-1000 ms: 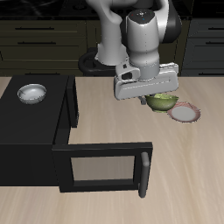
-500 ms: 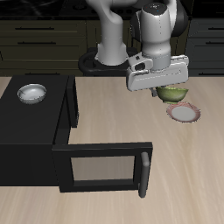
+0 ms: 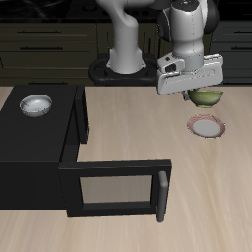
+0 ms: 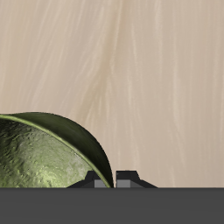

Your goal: Place the green bowl on the plate

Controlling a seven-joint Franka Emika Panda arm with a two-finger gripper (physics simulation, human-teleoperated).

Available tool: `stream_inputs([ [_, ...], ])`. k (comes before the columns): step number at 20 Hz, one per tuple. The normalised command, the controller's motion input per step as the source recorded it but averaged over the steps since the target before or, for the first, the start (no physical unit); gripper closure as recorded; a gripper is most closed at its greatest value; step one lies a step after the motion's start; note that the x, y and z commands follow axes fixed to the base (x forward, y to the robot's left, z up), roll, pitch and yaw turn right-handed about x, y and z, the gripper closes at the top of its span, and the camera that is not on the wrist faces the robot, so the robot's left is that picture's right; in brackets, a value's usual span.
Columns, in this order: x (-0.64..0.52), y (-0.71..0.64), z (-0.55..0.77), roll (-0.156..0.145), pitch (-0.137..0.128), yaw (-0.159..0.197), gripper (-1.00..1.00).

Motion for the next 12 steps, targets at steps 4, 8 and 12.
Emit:
stream_inputs([
  [4,-0.38,0.21,-0.12,-0.028,0.016,0.026,1.00],
  [8,-0.28,0.15,-0.01,-0.001,-0.011,0.006,1.00],
  [12,-0.15,0.12,0.02,0.001,0.017,-0.028,1.00],
])
